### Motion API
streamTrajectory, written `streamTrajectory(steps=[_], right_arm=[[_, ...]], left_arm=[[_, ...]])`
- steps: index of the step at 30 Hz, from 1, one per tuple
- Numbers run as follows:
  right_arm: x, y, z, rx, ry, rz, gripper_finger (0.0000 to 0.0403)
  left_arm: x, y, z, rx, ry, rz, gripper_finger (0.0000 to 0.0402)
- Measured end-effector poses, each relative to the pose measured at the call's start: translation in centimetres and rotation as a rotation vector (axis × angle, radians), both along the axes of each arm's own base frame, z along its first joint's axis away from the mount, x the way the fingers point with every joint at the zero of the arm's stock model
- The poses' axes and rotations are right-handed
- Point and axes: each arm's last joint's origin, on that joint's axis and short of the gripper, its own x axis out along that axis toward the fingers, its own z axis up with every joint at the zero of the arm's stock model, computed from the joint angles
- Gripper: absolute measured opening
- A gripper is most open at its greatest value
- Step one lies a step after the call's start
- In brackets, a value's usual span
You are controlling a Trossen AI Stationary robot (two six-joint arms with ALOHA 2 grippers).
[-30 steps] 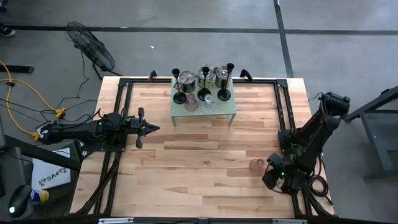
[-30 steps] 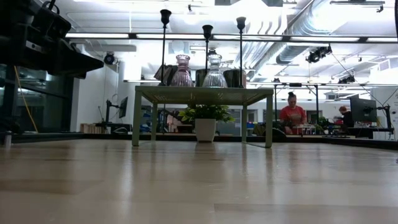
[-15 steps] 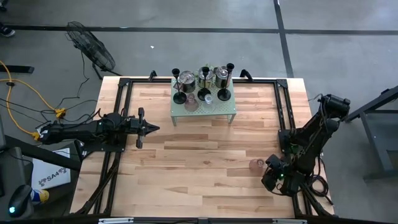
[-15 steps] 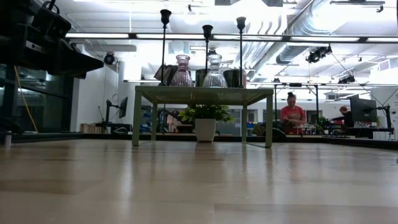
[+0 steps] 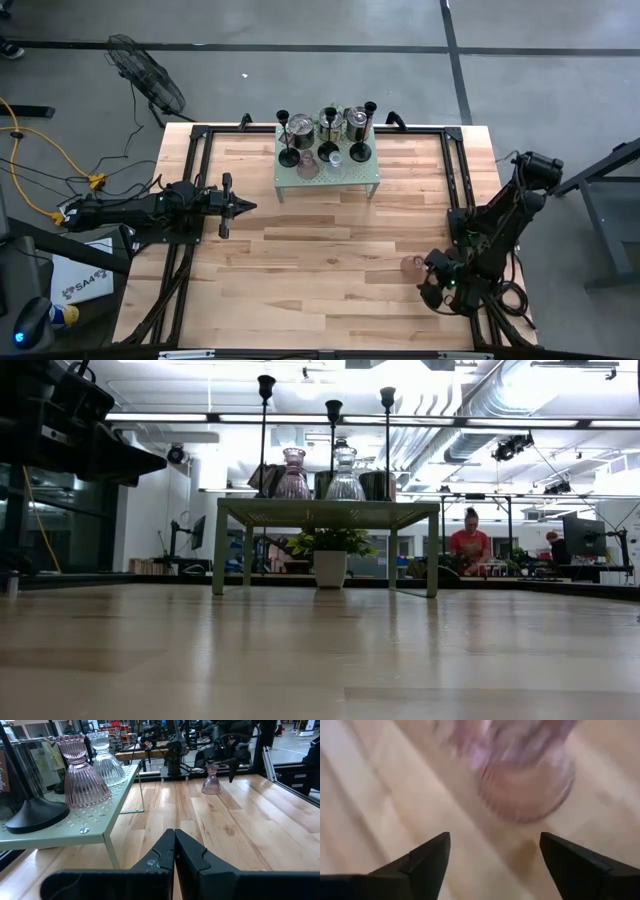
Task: Pick & Place candle stick holders
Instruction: Put the pink candle holder on the shelf
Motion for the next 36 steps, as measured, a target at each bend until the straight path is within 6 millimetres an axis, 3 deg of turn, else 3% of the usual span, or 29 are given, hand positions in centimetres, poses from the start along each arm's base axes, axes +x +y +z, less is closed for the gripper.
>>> streamTrajectory(steps=[30,36], right_arm=[[2.3,-2.4,0.2,-0.250,-0.131,-0.056,0.0303],[2.3,-2.4,0.2,-0.252,-0.132,-0.050,0.0266]], left_arm=[[0.0,0.0,0.0,0.000,0.000,0.000,0.0000],[0.0,0.0,0.0,0.000,0.000,0.000,0.0000]])
